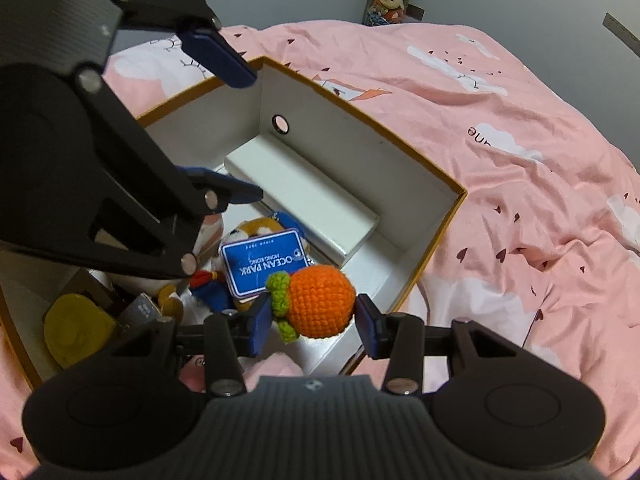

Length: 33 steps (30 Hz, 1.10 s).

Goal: Organize objects

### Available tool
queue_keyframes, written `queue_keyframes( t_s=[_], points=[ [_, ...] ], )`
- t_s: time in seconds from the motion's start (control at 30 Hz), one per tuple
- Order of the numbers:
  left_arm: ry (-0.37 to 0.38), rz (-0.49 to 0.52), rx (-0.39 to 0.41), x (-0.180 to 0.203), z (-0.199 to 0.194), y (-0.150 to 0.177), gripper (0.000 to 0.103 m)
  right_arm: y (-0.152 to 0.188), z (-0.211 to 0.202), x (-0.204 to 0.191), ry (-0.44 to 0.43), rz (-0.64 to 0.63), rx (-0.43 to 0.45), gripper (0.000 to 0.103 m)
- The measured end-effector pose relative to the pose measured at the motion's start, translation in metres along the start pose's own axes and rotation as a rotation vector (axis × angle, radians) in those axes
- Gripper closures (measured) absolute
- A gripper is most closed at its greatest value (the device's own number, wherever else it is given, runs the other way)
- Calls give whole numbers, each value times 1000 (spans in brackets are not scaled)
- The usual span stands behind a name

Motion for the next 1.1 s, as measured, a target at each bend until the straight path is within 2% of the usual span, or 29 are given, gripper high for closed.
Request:
queue_keyframes(
  t_s=[0.2, 0.4, 0.6, 0.77, 0.83, 0.93, 1.1],
  points=[
    [14, -36, 3, 2, -10, 5, 24, 2, -1, -3, 1, -8, -15, 56],
    [14, -81, 2, -1, -24, 9, 24, 4, -10, -6, -31, 10, -2, 46],
    [11, -155, 41, -11, -49, 10, 24, 5, -25, -4, -33, 40, 27, 45],
    [-25, -224, 117, -17, -81, 4, 24, 5, -57, 2, 8, 76, 110, 29],
    [-26, -252, 145, -20, -94, 2, 24, 4, -72, 5, 14, 100, 150, 28],
    [-41, -300, 191, -23, -116, 0, 24, 7, -98, 7, 16, 139, 217, 16],
    [-36, -413, 275, -29, -154, 5, 24, 19, -141, 6, 21, 182, 329, 9]
  ],
)
Point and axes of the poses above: each gripper's, at about its wrist camera, not at the fingertips, and z roughly the way its jaws point, x to its right, y to its underside, the point moved 8 cm from there along z, roughly the way its jaws point, and after that the axes turned 6 degrees about -x, right-handed, at the moved point
